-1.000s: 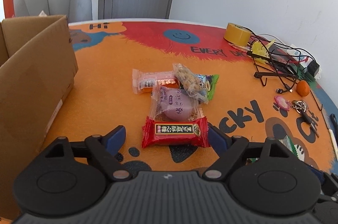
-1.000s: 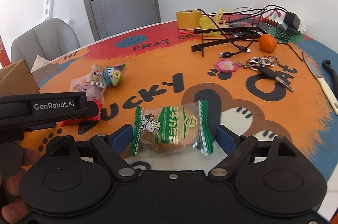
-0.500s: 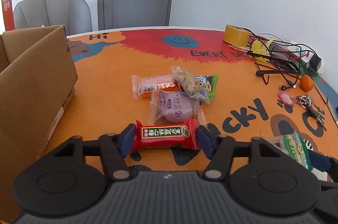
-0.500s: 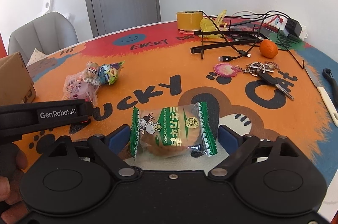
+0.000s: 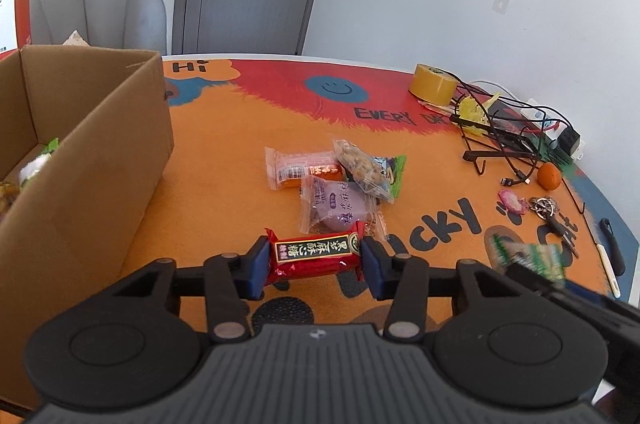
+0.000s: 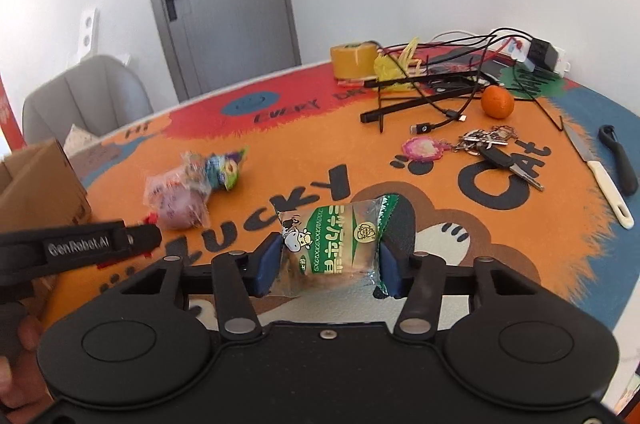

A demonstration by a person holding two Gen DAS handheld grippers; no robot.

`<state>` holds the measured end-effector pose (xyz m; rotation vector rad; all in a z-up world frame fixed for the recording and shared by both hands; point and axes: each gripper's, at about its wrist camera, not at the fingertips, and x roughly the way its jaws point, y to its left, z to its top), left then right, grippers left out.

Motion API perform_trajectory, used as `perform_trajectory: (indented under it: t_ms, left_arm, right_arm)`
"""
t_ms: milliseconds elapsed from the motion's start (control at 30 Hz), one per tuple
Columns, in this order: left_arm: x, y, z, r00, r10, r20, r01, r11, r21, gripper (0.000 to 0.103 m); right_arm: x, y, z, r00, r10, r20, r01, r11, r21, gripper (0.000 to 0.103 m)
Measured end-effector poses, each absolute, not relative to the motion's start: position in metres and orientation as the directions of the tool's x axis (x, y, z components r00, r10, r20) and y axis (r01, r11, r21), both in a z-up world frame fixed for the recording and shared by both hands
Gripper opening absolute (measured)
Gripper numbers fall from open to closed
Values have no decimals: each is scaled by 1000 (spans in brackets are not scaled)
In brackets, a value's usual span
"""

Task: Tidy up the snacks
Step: 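Carry the red bar and green-printed pastry with both tools over the box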

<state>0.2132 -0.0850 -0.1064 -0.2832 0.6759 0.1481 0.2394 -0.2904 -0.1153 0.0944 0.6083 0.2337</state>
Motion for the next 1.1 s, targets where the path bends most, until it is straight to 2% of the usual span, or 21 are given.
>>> perform_trajectory:
  t_ms: [233, 633, 1100]
  left_arm:
    - [202, -85, -89, 778, 14, -628, -185, 961, -208, 47]
    - [175, -92, -47, 824, -47, -565, -111, 964, -241, 47]
    - [135, -54, -7, 867, 32, -498, -171, 956, -236, 47]
  right_arm:
    - [227, -296, -87, 822, 238, -517, -171, 970, 173, 51]
    - [205, -294, -53, 849, 262, -459, -198, 963, 183, 51]
    - [189, -251, -37, 821, 381, -426, -309, 923, 229, 51]
